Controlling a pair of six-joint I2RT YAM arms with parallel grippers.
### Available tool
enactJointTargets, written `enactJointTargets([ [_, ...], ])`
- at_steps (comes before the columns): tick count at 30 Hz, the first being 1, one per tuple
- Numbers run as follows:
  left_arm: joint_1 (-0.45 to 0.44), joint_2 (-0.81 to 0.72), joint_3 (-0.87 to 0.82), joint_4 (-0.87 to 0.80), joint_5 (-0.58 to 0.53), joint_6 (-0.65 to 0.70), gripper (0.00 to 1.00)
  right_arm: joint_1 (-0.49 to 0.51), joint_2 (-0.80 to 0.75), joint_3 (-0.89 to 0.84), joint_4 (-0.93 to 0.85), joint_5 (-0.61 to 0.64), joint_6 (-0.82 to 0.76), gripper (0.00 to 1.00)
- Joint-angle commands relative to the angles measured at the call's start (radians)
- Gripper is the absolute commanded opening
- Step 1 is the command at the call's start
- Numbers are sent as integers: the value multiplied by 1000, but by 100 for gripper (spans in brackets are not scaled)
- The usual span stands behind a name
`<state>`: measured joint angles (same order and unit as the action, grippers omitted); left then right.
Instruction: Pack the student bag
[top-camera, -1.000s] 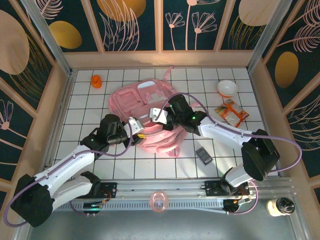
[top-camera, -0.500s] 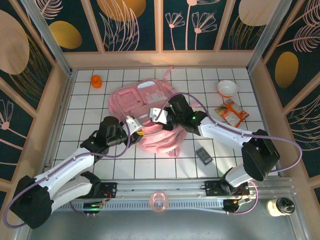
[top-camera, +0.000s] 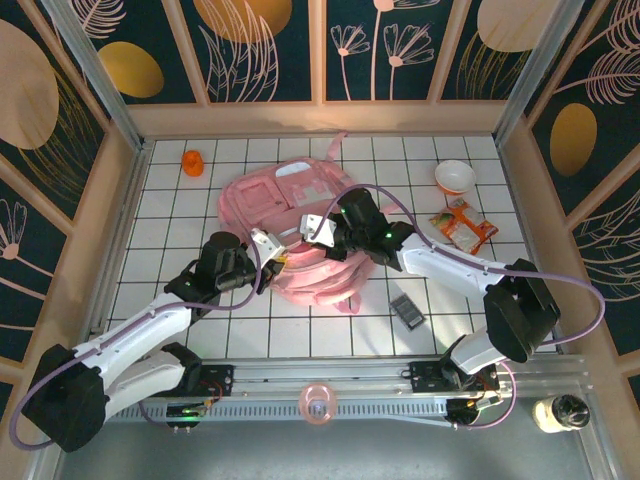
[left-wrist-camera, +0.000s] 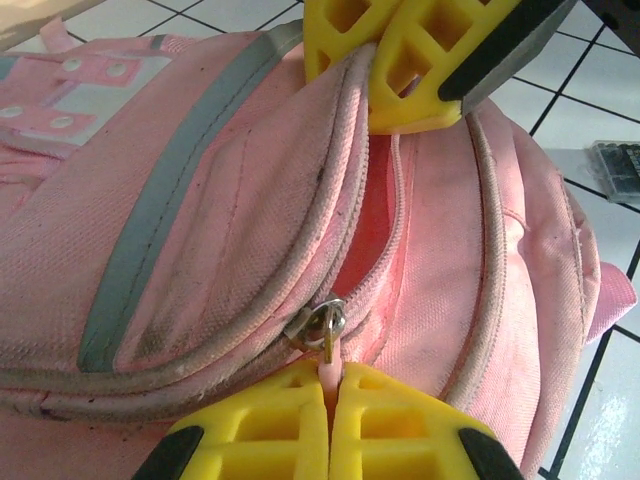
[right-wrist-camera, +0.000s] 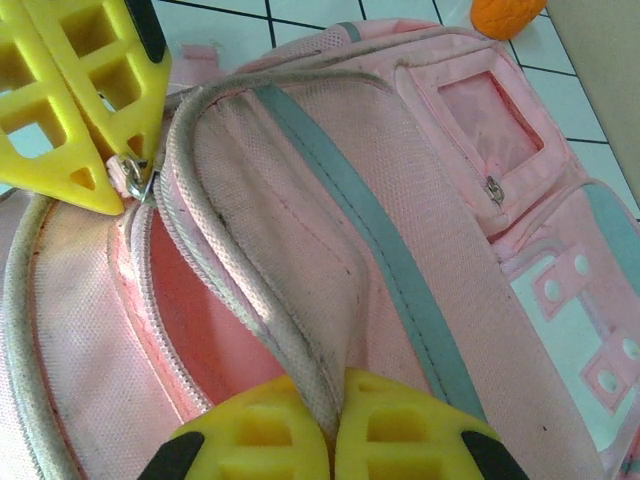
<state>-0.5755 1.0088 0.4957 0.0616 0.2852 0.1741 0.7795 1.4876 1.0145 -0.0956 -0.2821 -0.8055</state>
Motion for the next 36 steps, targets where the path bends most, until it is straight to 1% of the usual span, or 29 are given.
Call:
enactJointTargets([
  [1, 21, 8, 36, -35, -141, -31, 0, -9, -76, 35, 25, -61, 21, 0],
  [7, 105, -6, 59, -114, -221, -88, 0, -43, -116, 42, 8, -94, 9, 0],
  [12, 134, 0, 87, -137, -308, -98, 0, -55, -136, 52, -25, -108, -17, 0],
  [17, 149, 107, 122, -93, -379, -108, 0, -59, -156, 49, -17, -171, -28, 0],
  [20, 152, 179, 162, -63, -396, -138, 0, -59, -150, 53, 12, -163, 5, 0],
  [21, 152, 190, 175, -59, -386, -146, 3, -59, -142, 55, 24, -150, 26, 0],
  [22, 152, 190, 187, -53, -365, -152, 10, -59, -130, 60, 34, -131, 54, 0],
  [23, 152, 179, 190, -39, -350, -160, 19, -59, -115, 71, 35, -112, 78, 0],
  [26, 152, 111, 182, -13, -324, -182, 44, -56, -54, 107, 29, -57, 140, 0],
  [28, 152, 67, 186, -25, -332, -219, 54, -49, -15, 122, 31, -51, 158, 0],
  [29, 152, 47, 190, -38, -322, -230, 57, -44, 6, 124, 41, -51, 160, 0],
  [33, 152, -4, 199, -86, -270, -256, 62, -22, 78, 142, 76, -63, 135, 0],
  [36, 152, -42, 183, -91, -259, -259, 64, -14, 126, 179, 66, -105, 125, 0],
])
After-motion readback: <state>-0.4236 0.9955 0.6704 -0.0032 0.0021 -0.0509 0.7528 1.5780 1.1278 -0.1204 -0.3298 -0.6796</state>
